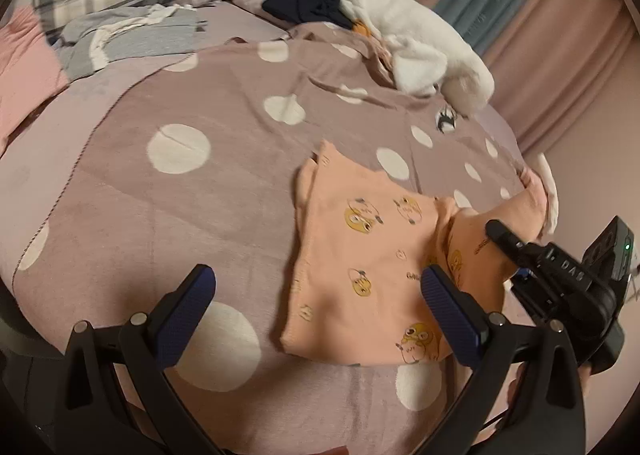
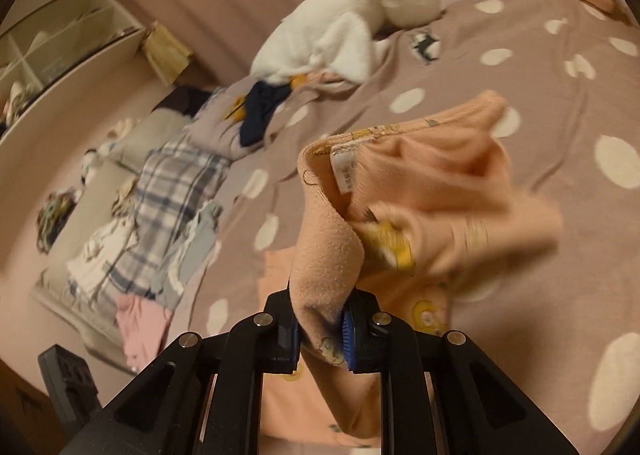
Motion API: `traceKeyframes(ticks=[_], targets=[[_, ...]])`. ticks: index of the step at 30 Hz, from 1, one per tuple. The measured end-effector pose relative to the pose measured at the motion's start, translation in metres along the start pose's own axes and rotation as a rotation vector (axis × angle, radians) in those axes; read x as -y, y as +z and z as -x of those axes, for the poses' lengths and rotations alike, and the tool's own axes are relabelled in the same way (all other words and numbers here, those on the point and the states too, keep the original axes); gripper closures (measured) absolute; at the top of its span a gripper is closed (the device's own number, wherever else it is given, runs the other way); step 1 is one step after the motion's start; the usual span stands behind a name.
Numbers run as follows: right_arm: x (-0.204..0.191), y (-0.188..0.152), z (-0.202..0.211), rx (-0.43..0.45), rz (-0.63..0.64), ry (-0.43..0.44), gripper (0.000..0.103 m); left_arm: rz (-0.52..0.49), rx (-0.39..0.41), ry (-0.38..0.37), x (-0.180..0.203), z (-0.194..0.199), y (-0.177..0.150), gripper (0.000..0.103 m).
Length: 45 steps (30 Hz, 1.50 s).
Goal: Fold small clothes
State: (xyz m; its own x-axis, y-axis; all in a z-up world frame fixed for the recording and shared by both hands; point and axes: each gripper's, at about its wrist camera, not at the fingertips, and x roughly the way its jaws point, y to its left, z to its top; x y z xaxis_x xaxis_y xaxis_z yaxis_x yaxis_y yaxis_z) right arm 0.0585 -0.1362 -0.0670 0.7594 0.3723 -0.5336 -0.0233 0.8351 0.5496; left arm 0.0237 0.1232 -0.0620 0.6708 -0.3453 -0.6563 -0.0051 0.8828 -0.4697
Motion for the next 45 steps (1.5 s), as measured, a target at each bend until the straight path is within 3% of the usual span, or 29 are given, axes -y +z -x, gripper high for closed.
traceKeyframes(ticks=[8, 16, 21, 24, 26, 30, 32, 37, 43, 45], targets=[[-0.042, -0.010, -0.031, -0.105, 0.133, 0.048, 0.084, 0.054, 0.028, 0.033, -0.024, 0.010, 0.007, 0.000], [-0.076, -0.041, -0.059, -0.241, 0.343, -0.018, 0.084, 0.104, 0.063, 0.040, -0.039, 0.021, 0.012, 0.000], [-0.089, -0.065, -0.067, -0.372, 0.450, 0.038, 0.081, 0.118, 0.076, 0.043, -0.043, 0.023, 0.015, 0.000], [-0.098, -0.082, -0.064, -0.369, 0.585, -0.018, 0.080, 0.135, 0.066, 0.012, -0.046, 0.024, 0.017, 0.000], [-0.098, -0.088, -0.055, -0.380, 0.626, 0.004, 0.080, 0.138, 0.069, 0.017, -0.047, 0.025, 0.017, 0.000], [-0.094, -0.086, -0.038, -0.518, 0.551, 0.223, 0.063, 0.152, 0.077, 0.059, -0.049, 0.025, 0.019, 0.000], [-0.094, -0.084, -0.024, -0.505, 0.558, 0.280, 0.053, 0.159, 0.064, 0.058, -0.051, 0.022, 0.018, 0.000], [-0.080, -0.072, -0.006, -0.378, 0.569, 0.175, 0.031, 0.146, 0.052, 0.076, -0.050, 0.020, 0.018, 0.000], [-0.021, -0.026, -0.043, -0.375, 0.214, 0.086, 0.029, 0.135, 0.030, 0.081, -0.051, 0.016, 0.016, 0.000], [-0.008, -0.014, -0.060, -0.388, 0.141, 0.102, 0.029, 0.148, 0.029, 0.080, -0.054, 0.016, 0.016, 0.000]])
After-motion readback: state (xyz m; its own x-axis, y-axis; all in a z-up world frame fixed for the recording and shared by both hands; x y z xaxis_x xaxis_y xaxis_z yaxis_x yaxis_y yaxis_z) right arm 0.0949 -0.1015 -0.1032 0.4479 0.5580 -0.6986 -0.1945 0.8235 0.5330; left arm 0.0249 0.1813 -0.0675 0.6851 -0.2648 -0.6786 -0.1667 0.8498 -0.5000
